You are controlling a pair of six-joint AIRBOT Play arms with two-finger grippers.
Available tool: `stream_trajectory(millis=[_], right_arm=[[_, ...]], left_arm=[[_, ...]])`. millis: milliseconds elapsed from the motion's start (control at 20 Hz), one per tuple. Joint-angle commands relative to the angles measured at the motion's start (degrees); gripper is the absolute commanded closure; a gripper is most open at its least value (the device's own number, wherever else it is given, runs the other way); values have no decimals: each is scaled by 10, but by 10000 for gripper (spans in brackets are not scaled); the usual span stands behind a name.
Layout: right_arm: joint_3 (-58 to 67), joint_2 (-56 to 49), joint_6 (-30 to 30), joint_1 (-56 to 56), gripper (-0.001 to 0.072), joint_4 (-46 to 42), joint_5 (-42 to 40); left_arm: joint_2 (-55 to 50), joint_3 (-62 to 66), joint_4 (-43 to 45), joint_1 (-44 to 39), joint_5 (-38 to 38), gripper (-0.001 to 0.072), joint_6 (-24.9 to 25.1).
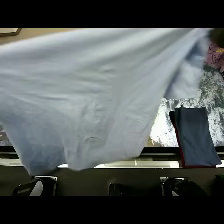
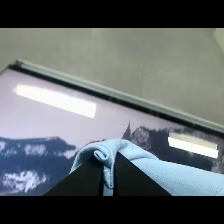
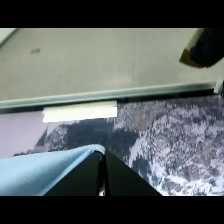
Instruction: Fold the clothes and pants, and hang the long-sleeved shirts on hangers.
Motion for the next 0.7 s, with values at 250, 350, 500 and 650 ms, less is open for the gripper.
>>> stream_trajectory(millis=[250, 350, 500, 650], right_arm=[[1, -359, 59, -45, 678, 217, -143], [1, -417, 38, -35, 678, 284, -170], [1, -473, 5, -26, 671, 346, -162], [1, -493, -5, -30, 544, 384, -121]], left_arm=[[-311, -146, -12, -22, 196, 690, 76], [-384, -146, -12, -38, 245, 690, 78], [-455, -146, -12, -61, 275, 689, 77], [-485, -146, -23, -75, 269, 689, 77]])
